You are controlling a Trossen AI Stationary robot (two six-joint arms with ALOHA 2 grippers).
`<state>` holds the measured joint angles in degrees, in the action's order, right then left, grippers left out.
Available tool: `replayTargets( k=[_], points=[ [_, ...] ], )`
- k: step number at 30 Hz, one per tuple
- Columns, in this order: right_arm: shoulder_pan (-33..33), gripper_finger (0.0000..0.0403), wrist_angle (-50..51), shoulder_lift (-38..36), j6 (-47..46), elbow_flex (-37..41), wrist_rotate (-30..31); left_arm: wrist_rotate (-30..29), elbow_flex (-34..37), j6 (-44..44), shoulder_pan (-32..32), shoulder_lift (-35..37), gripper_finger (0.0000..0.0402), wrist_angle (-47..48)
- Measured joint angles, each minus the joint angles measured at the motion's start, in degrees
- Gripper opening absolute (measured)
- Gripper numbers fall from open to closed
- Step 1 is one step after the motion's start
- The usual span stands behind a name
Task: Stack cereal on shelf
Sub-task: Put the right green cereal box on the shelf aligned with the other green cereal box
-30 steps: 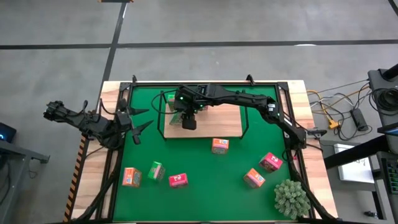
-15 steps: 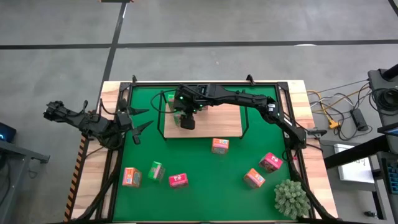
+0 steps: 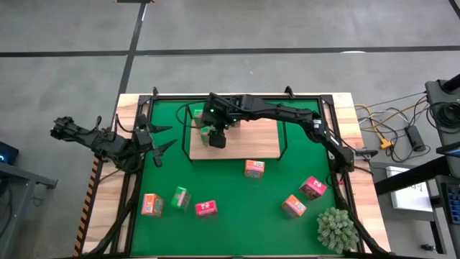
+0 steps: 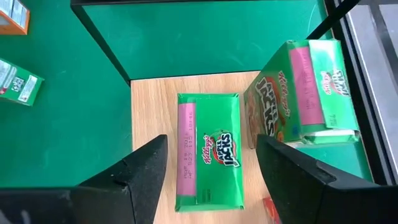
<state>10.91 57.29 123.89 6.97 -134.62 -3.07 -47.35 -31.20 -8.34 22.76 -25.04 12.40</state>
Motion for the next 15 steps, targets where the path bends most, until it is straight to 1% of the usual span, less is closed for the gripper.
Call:
replayTargets(
  k=[4, 7, 11, 15],
  points=[
    [-0.6, 0.0215, 2.9, -2.7, -0.4, -0.3, 0.0, 0.0, 0.0, 0.3, 0.0, 0.0, 0.0210, 0.0],
    [-1.2, 0.0190, 8.0, -4.2, -1.0, -0.4, 0.0, 0.0, 0.0, 0.3, 0.0, 0.0, 0.0210, 0.0],
    [-1.5, 0.0131, 14.3, -4.5, -1.7, 0.1, 0.0, 0.0, 0.0, 0.3, 0.0, 0.0, 0.0210, 0.0],
    [-1.5, 0.0056, 13.4, -4.0, -1.9, 4.1, 0.7, 0.0, 0.0, 0.3, 0.0, 0.0, 0.0210, 0.0]
  ],
)
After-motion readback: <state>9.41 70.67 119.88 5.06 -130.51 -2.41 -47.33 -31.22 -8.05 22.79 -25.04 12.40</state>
